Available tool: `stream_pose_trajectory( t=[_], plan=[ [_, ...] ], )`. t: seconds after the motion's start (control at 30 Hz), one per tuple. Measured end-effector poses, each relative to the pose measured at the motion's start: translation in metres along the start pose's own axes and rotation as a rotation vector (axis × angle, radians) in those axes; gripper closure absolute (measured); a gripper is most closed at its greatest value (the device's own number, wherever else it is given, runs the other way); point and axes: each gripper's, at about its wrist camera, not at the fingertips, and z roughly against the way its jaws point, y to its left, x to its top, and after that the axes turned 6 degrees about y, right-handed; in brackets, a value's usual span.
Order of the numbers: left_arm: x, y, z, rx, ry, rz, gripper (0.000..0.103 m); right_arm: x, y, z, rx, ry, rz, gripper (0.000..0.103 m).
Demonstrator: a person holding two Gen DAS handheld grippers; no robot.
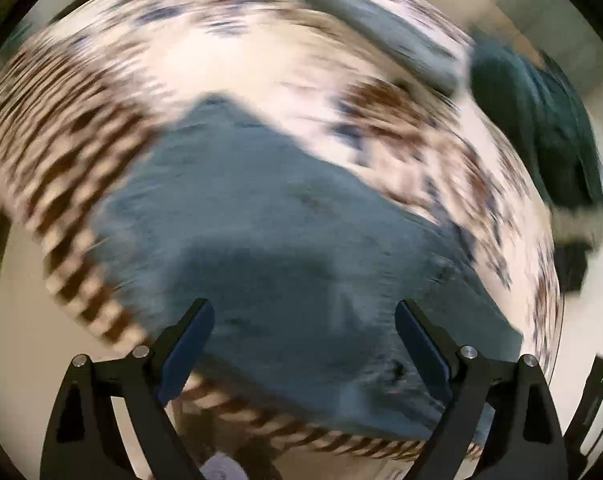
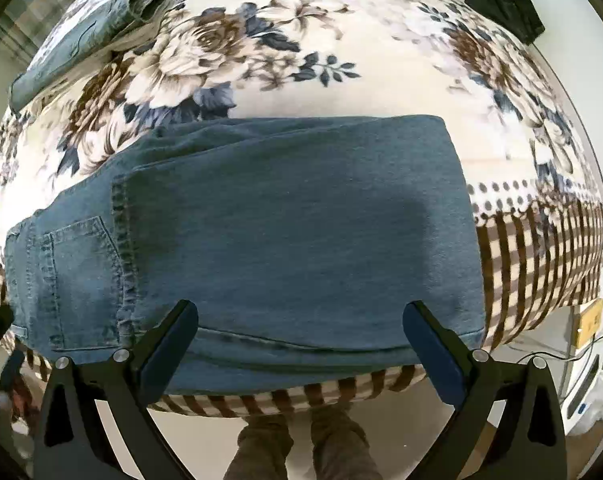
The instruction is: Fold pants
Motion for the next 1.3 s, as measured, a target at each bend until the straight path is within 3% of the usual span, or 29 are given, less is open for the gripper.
stream_pose_trajectory(
  t=[0.03, 0.1, 0.13, 0.17, 0.27, 0.3, 0.4, 0.47, 0.7, 0.9, 0.93, 1.07, 1.13, 1.3],
  plan=[
    [0.0, 0.018, 0.005, 0.009, -0.008, 0.049, 0.011, 0.0, 0.005, -0.002, 0.002, 0.007, 0.006, 0.0],
    [-0.002, 0.051, 0.012, 0.071, -0.044, 0.143, 0.011, -0.003, 0.013, -0.003, -0.001, 0.005, 0.007, 0.017],
    [-0.001, 0.068, 0.012, 0.091, -0.053, 0.182, 0.011, -0.004, 0.019, -0.005, -0.004, 0.004, 0.01, 0.049],
    [0.0, 0.084, 0.011, 0.096, -0.043, 0.225, 0.011, -0.004, 0.024, -0.01, -0.017, 0.02, 0.015, 0.069],
    [0.003, 0.123, 0.006, 0.045, -0.037, 0.356, 0.012, -0.006, 0.033, -0.022, 0.019, 0.055, -0.005, 0.07],
    [0.005, 0.133, 0.003, -0.007, -0.034, 0.395, 0.012, -0.007, 0.036, -0.025, 0.02, 0.061, -0.008, 0.07],
    [0.012, 0.149, -0.006, -0.128, -0.028, 0.484, 0.012, -0.009, 0.044, -0.033, 0.021, 0.07, -0.014, 0.07],
    [0.017, 0.15, -0.017, -0.169, -0.012, 0.518, 0.012, -0.011, 0.049, -0.036, 0.029, 0.085, -0.021, 0.07],
    [0.017, 0.161, -0.058, -0.223, 0.066, 0.626, 0.012, -0.014, 0.061, -0.03, 0.004, 0.083, 0.002, 0.07],
    [0.028, 0.152, -0.066, -0.214, 0.047, 0.618, 0.012, -0.011, 0.06, -0.023, -0.009, 0.079, -0.002, 0.07],
    [0.027, 0.152, -0.065, -0.221, 0.037, 0.624, 0.016, -0.011, 0.059, -0.022, -0.012, 0.076, 0.0, 0.07],
    [0.015, 0.144, -0.043, -0.188, -0.043, 0.574, 0.054, -0.012, 0.059, -0.022, -0.021, 0.075, 0.008, 0.07],
    [0.007, 0.135, -0.031, -0.163, -0.081, 0.504, 0.061, -0.014, 0.058, -0.025, -0.019, 0.086, 0.005, 0.07],
    [0.002, 0.13, -0.025, -0.175, -0.113, 0.464, 0.063, -0.017, 0.059, -0.03, -0.011, 0.099, 0.009, 0.069]
  ],
)
